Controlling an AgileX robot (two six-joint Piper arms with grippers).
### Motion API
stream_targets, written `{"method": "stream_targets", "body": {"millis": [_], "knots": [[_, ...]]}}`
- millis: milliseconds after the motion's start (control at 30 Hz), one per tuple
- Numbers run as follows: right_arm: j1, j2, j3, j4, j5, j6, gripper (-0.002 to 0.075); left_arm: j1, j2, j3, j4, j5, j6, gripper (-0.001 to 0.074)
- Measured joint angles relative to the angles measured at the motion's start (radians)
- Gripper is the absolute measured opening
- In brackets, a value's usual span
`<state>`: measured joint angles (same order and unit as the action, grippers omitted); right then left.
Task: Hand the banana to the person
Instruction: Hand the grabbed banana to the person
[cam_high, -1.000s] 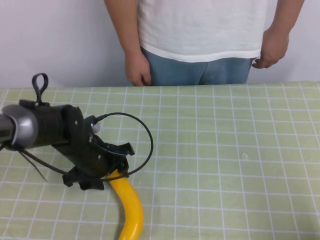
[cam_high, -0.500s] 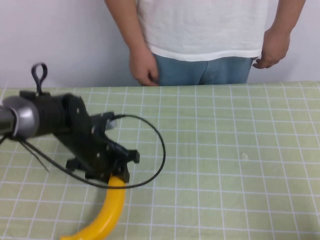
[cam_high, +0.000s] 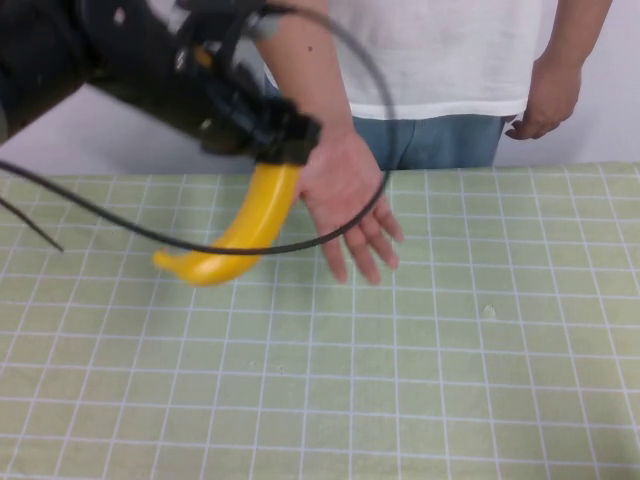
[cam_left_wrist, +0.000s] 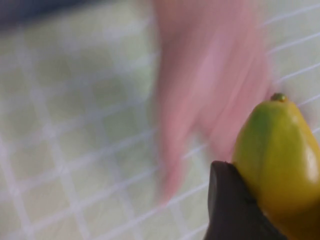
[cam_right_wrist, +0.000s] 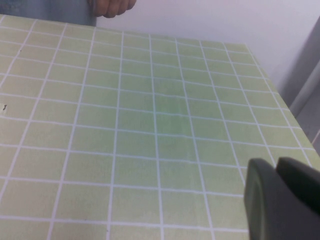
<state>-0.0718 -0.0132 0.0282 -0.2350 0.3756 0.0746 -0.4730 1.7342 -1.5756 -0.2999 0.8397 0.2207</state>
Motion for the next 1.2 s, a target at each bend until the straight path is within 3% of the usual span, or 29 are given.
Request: {"method": "stream_targets", "body": {"millis": [200,433,767,1067,1133,1200], "knots": [[0.000,0.000,0.000,0.000,0.000,0.000,-0.0008,-0.127,0.004,-0.161,0.155,0.047,-0.095,0.0272],[0.000,0.000,0.000,0.000,0.000,0.000,-0.0007,-0.236,0.101,-0.228,0.273,0.060,-0.145,0.0272],[0.000,0.000,0.000,0.000,0.000,0.000,-0.0007,-0.253,0.208,-0.232,0.421,-0.014,-0.133,0.0272],[0.000,0.000,0.000,0.000,0.000,0.000,-0.0007,-0.253,0.223,-0.233,0.441,-0.057,-0.123,0.0271],[0.000,0.000,0.000,0.000,0.000,0.000,-0.0008,-0.253,0.227,-0.233,0.445,-0.057,-0.121,0.0295],[0.000,0.000,0.000,0.000,0.000,0.000,-0.0007,-0.253,0.231,-0.233,0.445,-0.057,-0.119,0.0379]]}}
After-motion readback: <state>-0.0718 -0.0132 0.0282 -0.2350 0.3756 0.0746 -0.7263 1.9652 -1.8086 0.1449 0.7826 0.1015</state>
